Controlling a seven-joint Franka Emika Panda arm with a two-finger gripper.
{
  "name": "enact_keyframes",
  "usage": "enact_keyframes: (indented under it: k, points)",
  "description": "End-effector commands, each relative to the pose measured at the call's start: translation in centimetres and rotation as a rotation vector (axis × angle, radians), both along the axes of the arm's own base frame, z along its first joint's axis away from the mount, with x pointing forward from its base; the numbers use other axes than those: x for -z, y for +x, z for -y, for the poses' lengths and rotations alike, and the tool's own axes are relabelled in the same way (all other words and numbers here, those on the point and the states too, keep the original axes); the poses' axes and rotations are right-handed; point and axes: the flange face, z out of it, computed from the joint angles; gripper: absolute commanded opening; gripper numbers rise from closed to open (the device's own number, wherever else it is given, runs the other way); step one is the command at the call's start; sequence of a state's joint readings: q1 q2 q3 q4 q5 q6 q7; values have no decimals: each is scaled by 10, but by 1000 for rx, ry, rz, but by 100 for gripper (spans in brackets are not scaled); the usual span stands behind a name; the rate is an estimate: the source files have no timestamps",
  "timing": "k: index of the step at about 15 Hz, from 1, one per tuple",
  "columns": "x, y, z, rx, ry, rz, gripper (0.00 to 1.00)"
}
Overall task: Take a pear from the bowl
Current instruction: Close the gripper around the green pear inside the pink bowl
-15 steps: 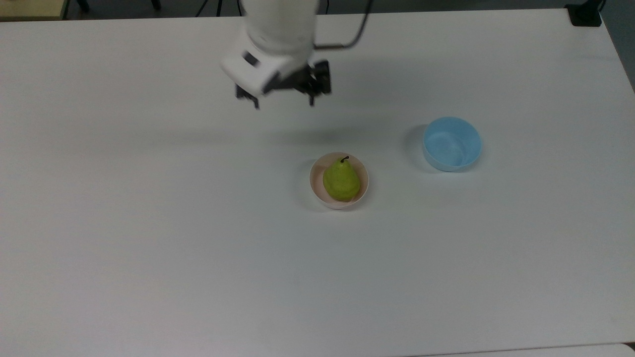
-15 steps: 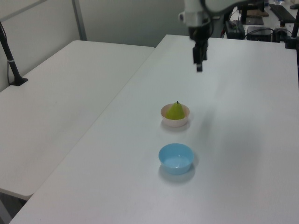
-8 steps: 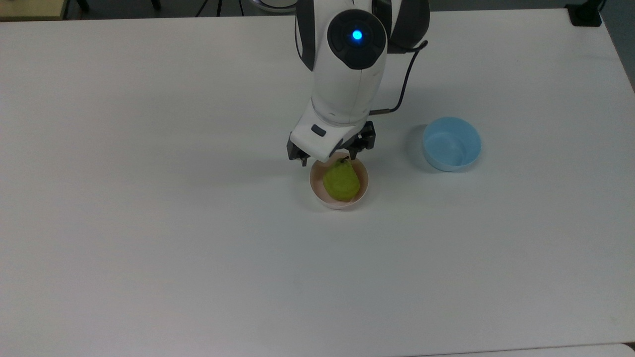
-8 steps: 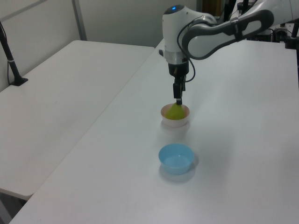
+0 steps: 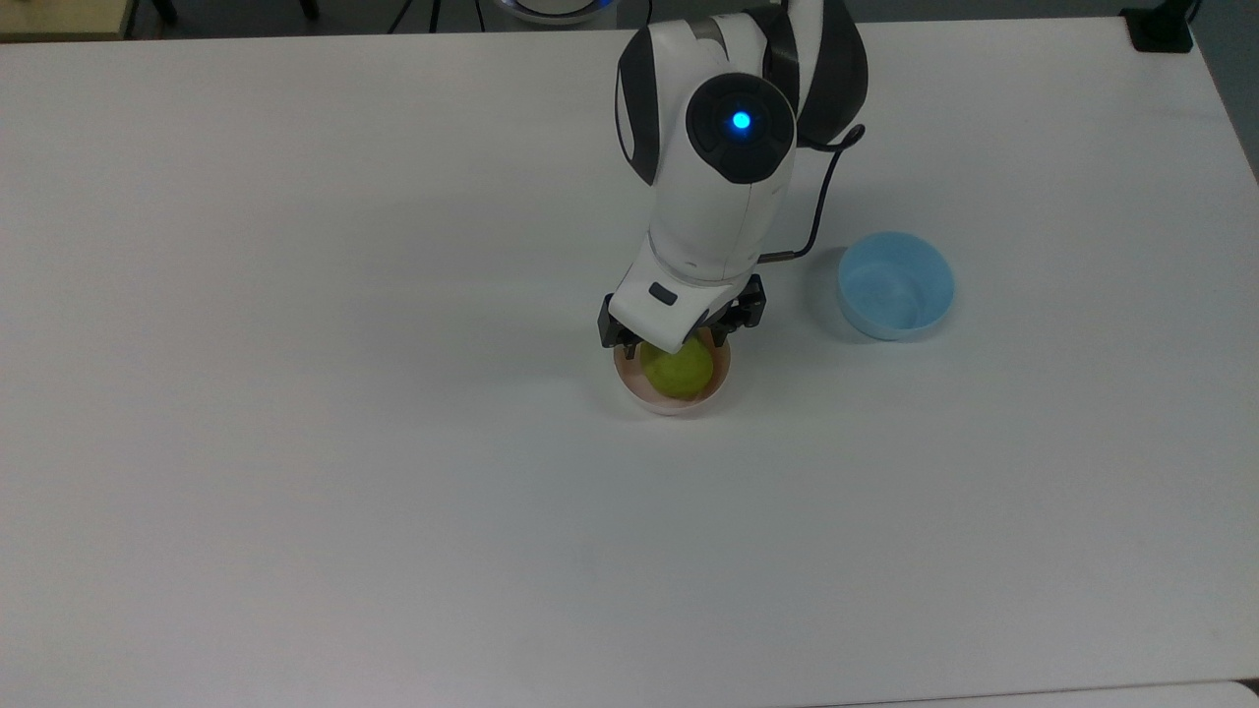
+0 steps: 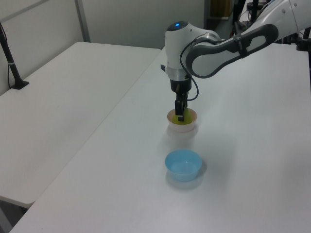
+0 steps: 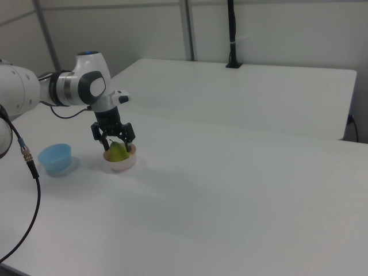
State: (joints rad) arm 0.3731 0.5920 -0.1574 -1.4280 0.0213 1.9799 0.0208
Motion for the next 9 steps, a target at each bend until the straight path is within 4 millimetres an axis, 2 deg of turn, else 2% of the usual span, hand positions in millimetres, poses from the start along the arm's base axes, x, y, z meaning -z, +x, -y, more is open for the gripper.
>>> enact_keyframes:
  k: [1,3,7,9]
  points:
    - [11,0,-7,-13,-27,3,68]
    - [14,-1,-10,-20,-29,1,61]
    - [15,0,-10,-18,-28,1,36]
    - [6,0,-10,-15,-23,10,31]
